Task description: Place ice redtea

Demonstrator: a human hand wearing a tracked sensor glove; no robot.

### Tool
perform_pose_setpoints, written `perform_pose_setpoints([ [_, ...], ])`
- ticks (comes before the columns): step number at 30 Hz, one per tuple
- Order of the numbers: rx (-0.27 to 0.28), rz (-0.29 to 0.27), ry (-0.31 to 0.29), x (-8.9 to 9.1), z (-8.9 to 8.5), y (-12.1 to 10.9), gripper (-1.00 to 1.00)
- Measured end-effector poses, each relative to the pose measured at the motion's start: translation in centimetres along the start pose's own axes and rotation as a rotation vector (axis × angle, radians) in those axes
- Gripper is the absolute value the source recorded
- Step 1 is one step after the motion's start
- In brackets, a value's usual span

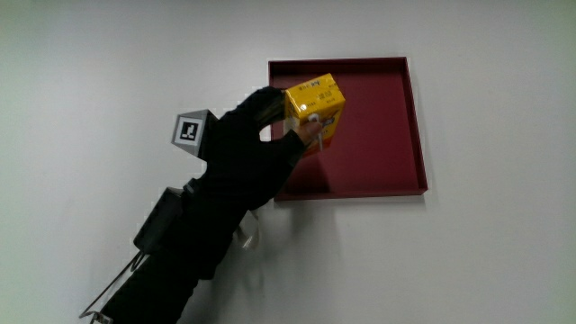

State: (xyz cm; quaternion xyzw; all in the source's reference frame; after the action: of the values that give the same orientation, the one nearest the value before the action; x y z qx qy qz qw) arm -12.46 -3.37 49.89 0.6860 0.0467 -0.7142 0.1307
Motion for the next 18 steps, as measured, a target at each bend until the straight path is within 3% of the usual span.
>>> perform_pose_setpoints([
  [10, -0.031, 0.014, 0.005, -3.0, -0.4, -0.5, 0.00],
  [15, -0.038, 0.034, -0.002, -3.8, -0.3, -0.8, 0.00],
  [16, -0.034, 0.030, -0.040, -3.7, -0.4, -0.9, 0.00],
  [18, -0.041, 0.030, -0.027, -3.9, -0.3, -0.9, 0.00],
])
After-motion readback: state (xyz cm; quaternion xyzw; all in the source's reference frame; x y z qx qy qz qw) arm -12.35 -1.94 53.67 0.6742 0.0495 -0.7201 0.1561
